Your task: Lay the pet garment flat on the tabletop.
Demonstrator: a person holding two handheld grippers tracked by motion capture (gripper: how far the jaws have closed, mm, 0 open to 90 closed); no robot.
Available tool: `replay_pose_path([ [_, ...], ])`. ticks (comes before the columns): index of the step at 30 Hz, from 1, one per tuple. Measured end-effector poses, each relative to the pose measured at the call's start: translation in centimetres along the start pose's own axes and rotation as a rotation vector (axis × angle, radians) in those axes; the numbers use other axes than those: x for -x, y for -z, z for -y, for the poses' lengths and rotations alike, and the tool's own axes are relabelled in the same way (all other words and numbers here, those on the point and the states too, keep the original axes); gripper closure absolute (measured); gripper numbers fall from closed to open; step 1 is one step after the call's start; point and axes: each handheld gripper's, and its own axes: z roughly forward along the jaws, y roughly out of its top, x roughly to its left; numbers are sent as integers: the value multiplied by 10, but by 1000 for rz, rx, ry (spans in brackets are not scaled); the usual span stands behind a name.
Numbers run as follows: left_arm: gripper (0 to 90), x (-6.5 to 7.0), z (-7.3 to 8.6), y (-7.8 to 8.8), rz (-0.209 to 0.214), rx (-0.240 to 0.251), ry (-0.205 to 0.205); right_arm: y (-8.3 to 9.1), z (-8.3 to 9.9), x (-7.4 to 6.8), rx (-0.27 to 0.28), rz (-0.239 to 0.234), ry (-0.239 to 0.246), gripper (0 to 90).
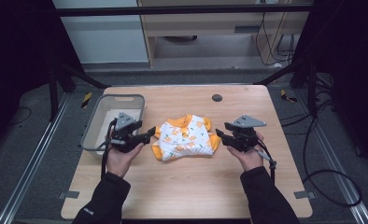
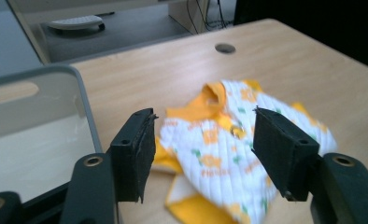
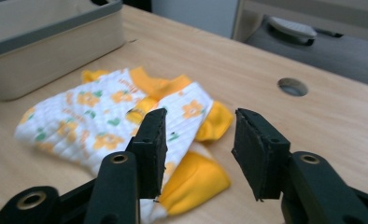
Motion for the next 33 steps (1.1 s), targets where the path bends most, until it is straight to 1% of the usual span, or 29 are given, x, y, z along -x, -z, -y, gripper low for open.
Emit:
replay_pose_path([
  [1, 376, 1, 7, 1, 11, -13, -1, 0, 4, -1, -10, -11, 2, 511],
  [2, 375, 2, 15, 1, 6, -29, -9, 0, 9, -2, -16, -26, 2, 501],
  [5, 363, 5, 37, -1, 18, -71, -22, -4, 23, -7, -46, -53, 13, 473],
  [7, 359, 7, 52, -7, 19, -107, -34, -8, 34, -9, -65, -67, 5, 465],
  [10, 358, 9, 67, -18, 33, -143, -22, -16, 48, -12, -97, -83, -2, 458],
  [11, 358, 10, 70, -22, 34, -162, -26, -20, 52, -13, -110, -84, 3, 457],
  [12, 359, 11, 73, -26, 32, -177, -35, -22, 55, -14, -126, -87, 3, 455],
  [14, 352, 11, 75, -31, 19, -184, -47, -28, 60, -16, -143, -92, 8, 453],
  [16, 342, 11, 78, -37, 29, -188, -38, -33, 64, -18, -151, -95, 5, 452],
  [18, 332, 12, 81, -42, 27, -203, -48, -38, 68, -20, -169, -93, 14, 452],
  [19, 332, 13, 82, -44, 26, -218, -60, -40, 69, -21, -178, -92, 13, 452],
  [20, 331, 14, 83, -46, 23, -227, -77, -43, 70, -21, -183, -92, 27, 452],
  [21, 331, 16, 84, -48, 22, -233, -86, -45, 71, -21, -188, -90, 30, 453],
  [24, 336, 20, 86, -54, 29, -241, -110, -52, 73, -23, -201, -87, 36, 461],
  [26, 346, 23, 87, -58, 25, -247, -124, -55, 74, -24, -206, -85, 45, 471],
  [27, 349, 24, 88, -60, 24, -256, -135, -57, 74, -25, -211, -82, 47, 478],
  [28, 360, 25, 88, -61, 24, -260, -137, -58, 74, -25, -212, -78, 58, 491],
  [30, 386, 26, 89, -63, 20, -268, -149, -59, 74, -25, -214, -71, 61, 519],
  [33, 434, 28, 89, -65, 26, -272, -145, -59, 73, -24, -215, -61, 65, 583],
])
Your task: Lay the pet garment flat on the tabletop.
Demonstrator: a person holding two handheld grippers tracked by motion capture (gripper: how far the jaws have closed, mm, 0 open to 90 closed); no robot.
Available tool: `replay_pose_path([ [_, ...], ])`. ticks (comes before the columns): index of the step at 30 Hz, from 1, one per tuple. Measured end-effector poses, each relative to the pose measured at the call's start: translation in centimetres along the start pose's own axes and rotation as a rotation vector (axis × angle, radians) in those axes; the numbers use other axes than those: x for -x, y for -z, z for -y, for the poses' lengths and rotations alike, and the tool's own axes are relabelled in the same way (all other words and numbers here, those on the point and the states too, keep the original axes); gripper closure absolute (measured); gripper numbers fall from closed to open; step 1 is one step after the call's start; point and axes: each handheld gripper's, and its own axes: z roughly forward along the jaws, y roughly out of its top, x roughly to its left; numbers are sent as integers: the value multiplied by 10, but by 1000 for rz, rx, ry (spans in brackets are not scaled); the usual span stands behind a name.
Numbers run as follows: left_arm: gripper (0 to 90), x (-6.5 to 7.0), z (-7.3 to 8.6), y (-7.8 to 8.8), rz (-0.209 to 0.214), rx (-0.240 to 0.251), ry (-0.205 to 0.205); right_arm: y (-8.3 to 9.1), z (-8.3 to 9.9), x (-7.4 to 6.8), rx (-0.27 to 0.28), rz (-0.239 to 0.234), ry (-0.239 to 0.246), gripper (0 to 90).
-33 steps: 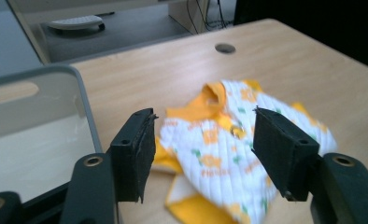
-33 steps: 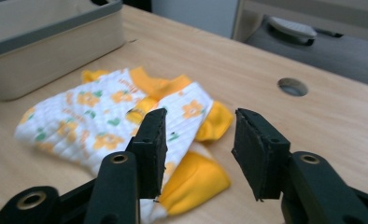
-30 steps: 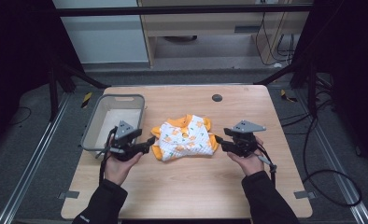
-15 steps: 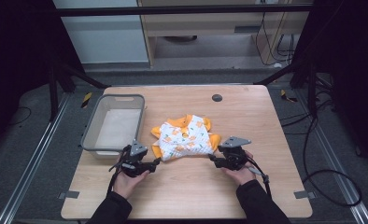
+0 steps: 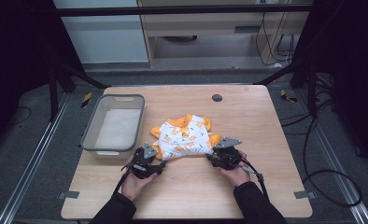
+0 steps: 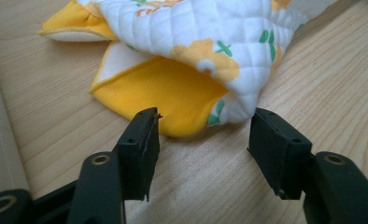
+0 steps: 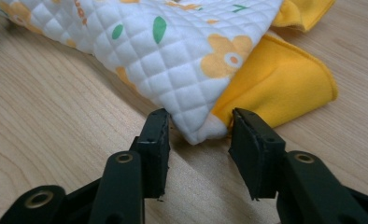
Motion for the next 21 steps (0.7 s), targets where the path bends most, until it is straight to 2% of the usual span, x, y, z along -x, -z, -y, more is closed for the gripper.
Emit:
replay_pose_path([
  [4, 524, 1, -1, -2, -3, -7, 6, 0, 0, -1, -21, 6, -4, 674],
  [5, 577, 2, -1, -1, -6, -9, 8, 0, -1, -2, -24, 4, -6, 711],
  [6, 613, 1, -2, -1, 5, -15, 31, 0, -1, -2, -25, 7, -1, 737],
  [7, 677, 1, -3, -1, 11, -26, 38, 1, -2, -2, -26, 0, -7, 769],
  [10, 781, 1, -4, 1, 10, -36, 34, 3, -4, -3, -28, -18, 0, 796],
  [13, 818, 2, -6, 6, 45, -31, 42, 9, -7, -6, -12, -46, 6, 819],
  [17, 832, 1, -11, 26, 106, 10, 62, 29, -11, -13, 24, -91, 16, 835],
  [19, 834, 5, -14, 45, 150, 45, 56, 43, -12, -16, 45, -122, 6, 838],
  [21, 835, 8, -17, 62, 183, 73, 34, 59, -12, -20, 59, -161, 6, 857],
])
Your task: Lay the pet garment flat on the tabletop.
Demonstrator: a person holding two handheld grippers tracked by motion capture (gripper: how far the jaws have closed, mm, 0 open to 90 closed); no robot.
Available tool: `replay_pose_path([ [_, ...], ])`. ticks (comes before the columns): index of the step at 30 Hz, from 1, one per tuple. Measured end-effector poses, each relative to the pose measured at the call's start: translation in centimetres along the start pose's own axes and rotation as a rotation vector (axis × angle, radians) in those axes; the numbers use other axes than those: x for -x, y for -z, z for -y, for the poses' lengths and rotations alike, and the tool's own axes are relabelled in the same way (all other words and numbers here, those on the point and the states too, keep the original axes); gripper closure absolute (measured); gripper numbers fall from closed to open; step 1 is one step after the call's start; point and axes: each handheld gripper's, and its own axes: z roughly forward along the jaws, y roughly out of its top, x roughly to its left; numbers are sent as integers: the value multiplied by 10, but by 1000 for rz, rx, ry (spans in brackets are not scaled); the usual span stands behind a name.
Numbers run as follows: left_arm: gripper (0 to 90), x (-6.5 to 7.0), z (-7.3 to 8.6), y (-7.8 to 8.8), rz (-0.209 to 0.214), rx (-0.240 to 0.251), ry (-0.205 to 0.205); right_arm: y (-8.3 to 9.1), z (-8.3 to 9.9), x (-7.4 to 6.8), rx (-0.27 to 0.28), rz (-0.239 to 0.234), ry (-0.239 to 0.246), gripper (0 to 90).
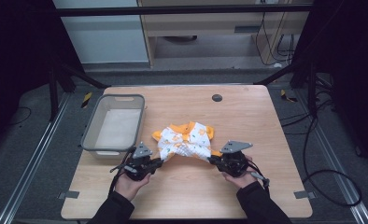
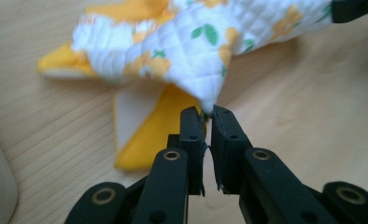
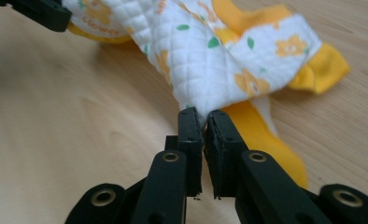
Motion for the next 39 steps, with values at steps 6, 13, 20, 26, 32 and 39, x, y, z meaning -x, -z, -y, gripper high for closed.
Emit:
replay_pose_path([
  [6, 837, 7, -15, 29, 73, 61, 10, 37, -10, -14, 61, -68, 5, 892],
  [13, 864, -16, -29, 3, 31, 27, 88, 15, -22, 16, 38, -17, -109, 891],
  [20, 862, -37, -20, -35, -46, -31, 116, -37, -12, 46, -53, 96, -172, 865],
  [26, 541, -41, -12, -31, -114, -6, 102, -32, -13, 44, -18, 135, -149, 751],
  [32, 397, -37, 7, -2, -108, 35, 56, 7, -11, 35, 71, 123, -102, 630],
  [39, 373, -15, 32, 4, -87, 0, 14, 22, 22, 23, 36, 101, -89, 538],
])
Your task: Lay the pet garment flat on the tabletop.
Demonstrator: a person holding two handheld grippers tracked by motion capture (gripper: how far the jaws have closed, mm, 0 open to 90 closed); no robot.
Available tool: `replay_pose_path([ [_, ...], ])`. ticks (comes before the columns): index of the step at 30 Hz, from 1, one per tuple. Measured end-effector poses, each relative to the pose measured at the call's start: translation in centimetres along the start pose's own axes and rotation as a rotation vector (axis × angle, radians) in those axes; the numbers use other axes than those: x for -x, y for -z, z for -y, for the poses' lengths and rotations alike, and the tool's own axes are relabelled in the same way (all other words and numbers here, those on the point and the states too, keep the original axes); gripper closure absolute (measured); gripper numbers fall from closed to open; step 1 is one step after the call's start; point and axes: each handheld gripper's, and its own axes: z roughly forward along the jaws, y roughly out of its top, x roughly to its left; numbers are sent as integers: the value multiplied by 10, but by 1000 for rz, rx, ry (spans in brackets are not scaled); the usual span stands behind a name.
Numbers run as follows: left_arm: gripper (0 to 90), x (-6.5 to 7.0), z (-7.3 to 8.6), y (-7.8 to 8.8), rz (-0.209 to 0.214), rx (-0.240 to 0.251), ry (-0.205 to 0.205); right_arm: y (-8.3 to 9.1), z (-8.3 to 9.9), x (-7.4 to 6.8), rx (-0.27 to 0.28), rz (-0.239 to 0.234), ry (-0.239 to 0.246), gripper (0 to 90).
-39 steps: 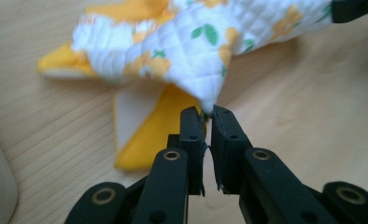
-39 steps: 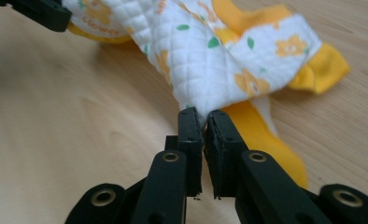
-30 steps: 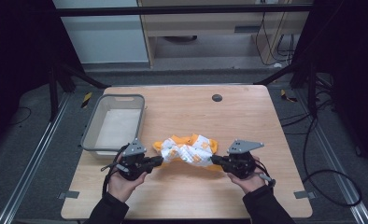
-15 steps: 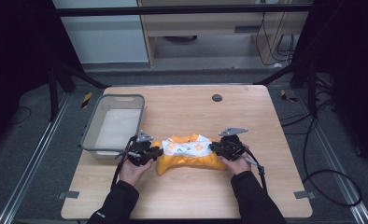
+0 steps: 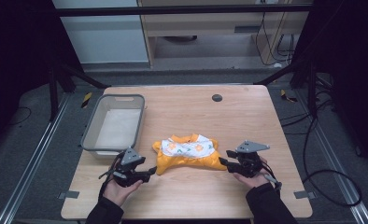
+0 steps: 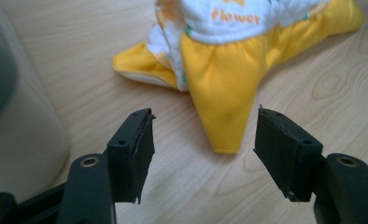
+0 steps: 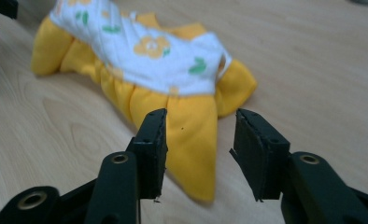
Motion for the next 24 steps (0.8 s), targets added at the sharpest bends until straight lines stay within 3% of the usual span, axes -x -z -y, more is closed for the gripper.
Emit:
replay_pose_path([
  [5, 398, 9, 0, -14, -24, -29, -37, -13, 18, -6, -73, 0, 9, 500],
  [10, 514, 12, 3, -22, -14, -76, -41, -25, 21, -6, -103, -8, 17, 522],
  [13, 639, 13, 2, -26, 2, -117, -14, -30, 22, -7, -133, -6, 35, 632],
  [15, 762, 12, 2, -29, 3, -142, -18, -29, 21, -8, -145, -16, 35, 749],
  [18, 900, 11, 1, -31, 26, -153, -14, -27, 19, -8, -149, -35, 31, 857],
  [22, 900, 12, -3, -23, 57, -124, -23, -24, 17, -10, -155, -70, 34, 868],
  [24, 900, 13, -6, -17, 63, -103, -21, -19, 14, -12, -132, -87, 32, 868],
])
